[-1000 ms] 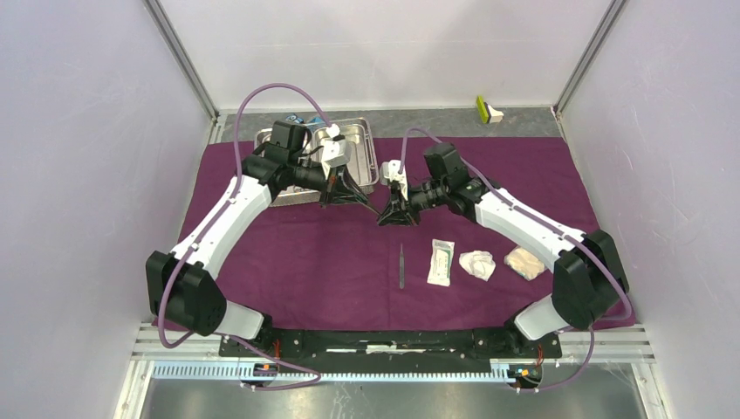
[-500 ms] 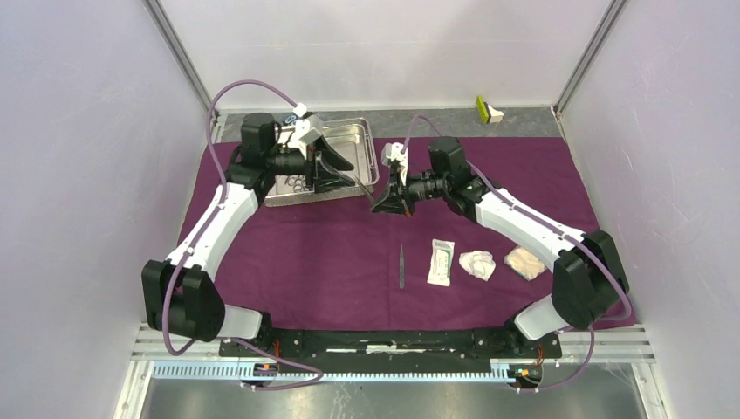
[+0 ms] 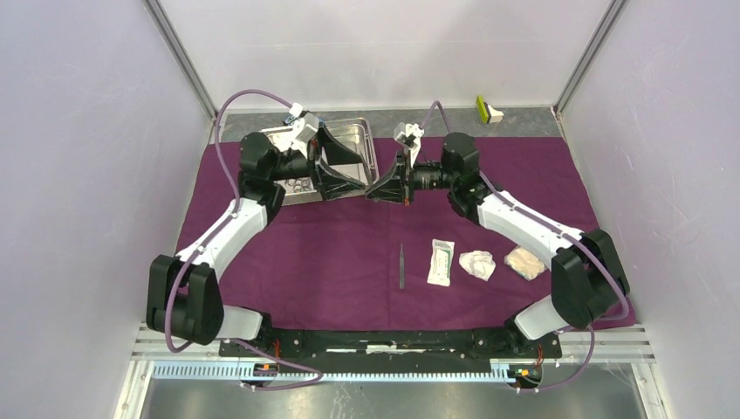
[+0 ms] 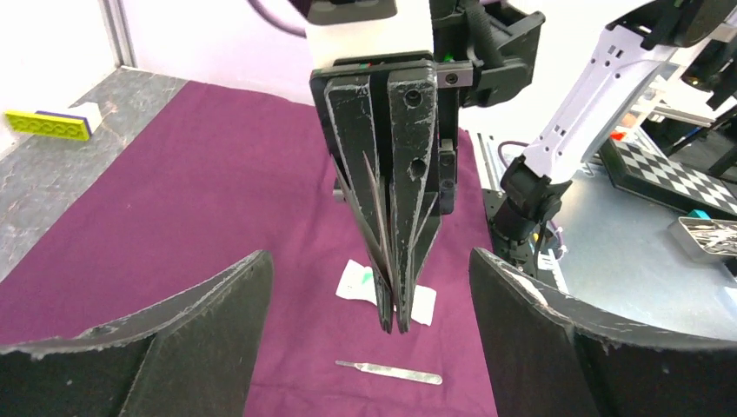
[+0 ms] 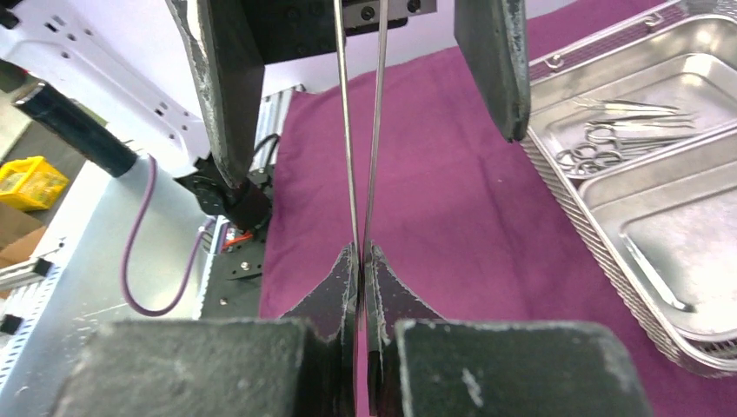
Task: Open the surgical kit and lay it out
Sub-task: Place the medical item in the surgical kit.
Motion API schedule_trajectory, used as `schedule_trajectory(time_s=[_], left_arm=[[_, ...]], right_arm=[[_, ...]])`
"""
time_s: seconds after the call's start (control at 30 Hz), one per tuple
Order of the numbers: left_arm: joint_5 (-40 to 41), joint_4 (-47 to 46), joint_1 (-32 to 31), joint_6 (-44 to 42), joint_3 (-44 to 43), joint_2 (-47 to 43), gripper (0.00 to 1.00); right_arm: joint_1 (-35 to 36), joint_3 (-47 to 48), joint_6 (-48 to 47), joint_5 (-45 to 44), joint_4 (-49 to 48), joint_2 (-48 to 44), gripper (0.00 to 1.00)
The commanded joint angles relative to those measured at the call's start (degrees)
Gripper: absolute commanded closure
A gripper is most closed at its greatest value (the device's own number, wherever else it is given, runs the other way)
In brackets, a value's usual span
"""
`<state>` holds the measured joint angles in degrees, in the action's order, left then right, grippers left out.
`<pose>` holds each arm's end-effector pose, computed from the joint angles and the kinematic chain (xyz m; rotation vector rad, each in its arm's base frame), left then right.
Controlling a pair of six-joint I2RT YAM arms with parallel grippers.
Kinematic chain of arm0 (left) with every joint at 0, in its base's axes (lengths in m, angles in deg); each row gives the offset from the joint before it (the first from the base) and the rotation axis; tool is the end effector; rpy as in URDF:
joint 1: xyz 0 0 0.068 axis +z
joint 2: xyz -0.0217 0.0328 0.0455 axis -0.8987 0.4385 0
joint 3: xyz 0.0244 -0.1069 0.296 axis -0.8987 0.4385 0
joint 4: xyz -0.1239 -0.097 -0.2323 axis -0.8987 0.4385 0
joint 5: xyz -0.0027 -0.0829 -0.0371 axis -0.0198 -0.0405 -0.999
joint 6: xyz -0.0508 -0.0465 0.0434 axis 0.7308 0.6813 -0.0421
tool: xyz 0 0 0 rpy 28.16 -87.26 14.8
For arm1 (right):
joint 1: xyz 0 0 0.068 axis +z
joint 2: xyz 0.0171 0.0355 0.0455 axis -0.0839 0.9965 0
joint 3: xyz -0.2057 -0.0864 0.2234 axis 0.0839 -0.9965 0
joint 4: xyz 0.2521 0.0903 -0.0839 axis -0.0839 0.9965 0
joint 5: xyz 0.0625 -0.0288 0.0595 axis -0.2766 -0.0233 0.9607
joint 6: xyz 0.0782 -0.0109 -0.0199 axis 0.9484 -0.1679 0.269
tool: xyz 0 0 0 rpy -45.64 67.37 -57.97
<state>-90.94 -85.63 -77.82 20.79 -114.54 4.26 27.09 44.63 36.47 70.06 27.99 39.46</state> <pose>0.2941 -0.1408 0.3854 0.9867 1.3137 -1.3084 0.2887 0.2485 0.3474 -1.0145 1.5471 1.4120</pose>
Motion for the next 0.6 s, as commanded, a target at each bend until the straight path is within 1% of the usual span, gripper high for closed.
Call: schedule_trajectory(time_s=[0.0,0.13,0.2,0.33,0.43,0.5,0.57], left_arm=[[1.92,-10.05,-1.61,6.56,1.44,0.47,0.12],[1.73,-17.55,-2.41,13.00,1.73,2.54,0.14],[1.59,-17.90,-2.97,13.95,1.34,3.47,0.17],[1.27,-19.18,-4.07,15.39,1.00,5.25,0.25],[0.82,-24.71,-4.09,19.66,1.04,6.33,0.32],[0.60,-26.12,-4.06,20.82,0.94,6.73,0.37],[0.44,-26.96,-4.06,21.44,0.89,6.85,0.40]], right_arm=[[-0.04,-2.88,10.56,3.92,-15.06,-0.34,0.99],[-0.10,-3.53,12.08,4.00,-17.18,-0.09,0.99],[-0.08,-3.54,12.35,4.01,-17.34,0.10,0.99],[-0.08,-4.50,15.06,4.43,-21.23,0.59,0.99],[-0.16,-4.81,15.05,4.24,-21.36,0.81,0.99],[-0.26,-5.02,14.91,4.16,-21.40,0.94,0.99],[-0.39,-5.20,14.75,4.08,-21.25,0.99,0.99]])
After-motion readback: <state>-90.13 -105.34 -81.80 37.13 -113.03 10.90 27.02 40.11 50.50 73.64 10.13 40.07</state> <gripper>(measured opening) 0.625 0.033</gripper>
